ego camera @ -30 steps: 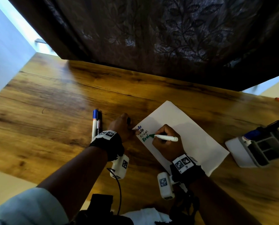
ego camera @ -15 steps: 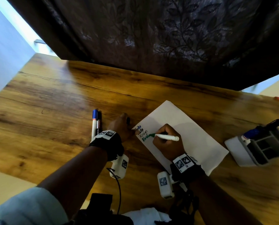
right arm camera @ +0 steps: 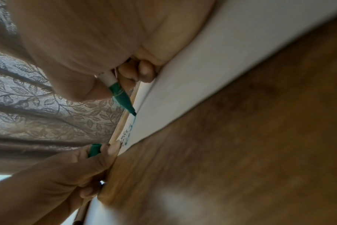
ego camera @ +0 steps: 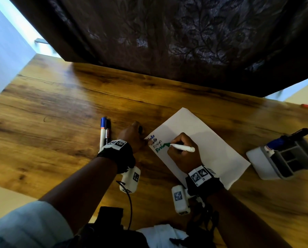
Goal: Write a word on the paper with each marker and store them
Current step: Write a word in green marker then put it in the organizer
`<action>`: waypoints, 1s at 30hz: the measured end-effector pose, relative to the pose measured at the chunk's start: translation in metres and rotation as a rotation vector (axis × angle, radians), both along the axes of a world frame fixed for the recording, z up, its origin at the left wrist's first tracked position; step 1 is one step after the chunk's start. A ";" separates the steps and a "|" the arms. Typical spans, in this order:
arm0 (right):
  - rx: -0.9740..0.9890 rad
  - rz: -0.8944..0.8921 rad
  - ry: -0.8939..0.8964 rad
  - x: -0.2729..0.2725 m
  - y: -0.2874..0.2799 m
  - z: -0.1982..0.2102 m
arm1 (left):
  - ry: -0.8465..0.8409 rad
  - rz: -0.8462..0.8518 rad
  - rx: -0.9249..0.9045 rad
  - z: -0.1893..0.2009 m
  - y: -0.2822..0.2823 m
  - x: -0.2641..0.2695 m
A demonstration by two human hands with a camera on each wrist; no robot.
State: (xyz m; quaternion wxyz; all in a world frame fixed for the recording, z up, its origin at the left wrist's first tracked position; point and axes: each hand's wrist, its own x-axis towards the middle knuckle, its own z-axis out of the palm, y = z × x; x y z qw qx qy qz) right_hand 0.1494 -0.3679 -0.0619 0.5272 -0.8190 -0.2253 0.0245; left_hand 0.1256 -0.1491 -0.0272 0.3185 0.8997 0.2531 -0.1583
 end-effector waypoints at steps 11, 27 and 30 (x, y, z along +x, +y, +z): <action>0.230 -0.180 0.442 0.012 -0.007 0.016 | 0.003 0.002 -0.007 0.007 -0.003 -0.003; 0.240 -0.123 0.304 -0.012 -0.027 0.104 | -0.295 -0.140 -0.151 0.053 0.008 -0.026; 0.226 -0.087 0.236 -0.023 -0.019 0.124 | -0.415 -0.222 -0.221 0.070 0.007 -0.035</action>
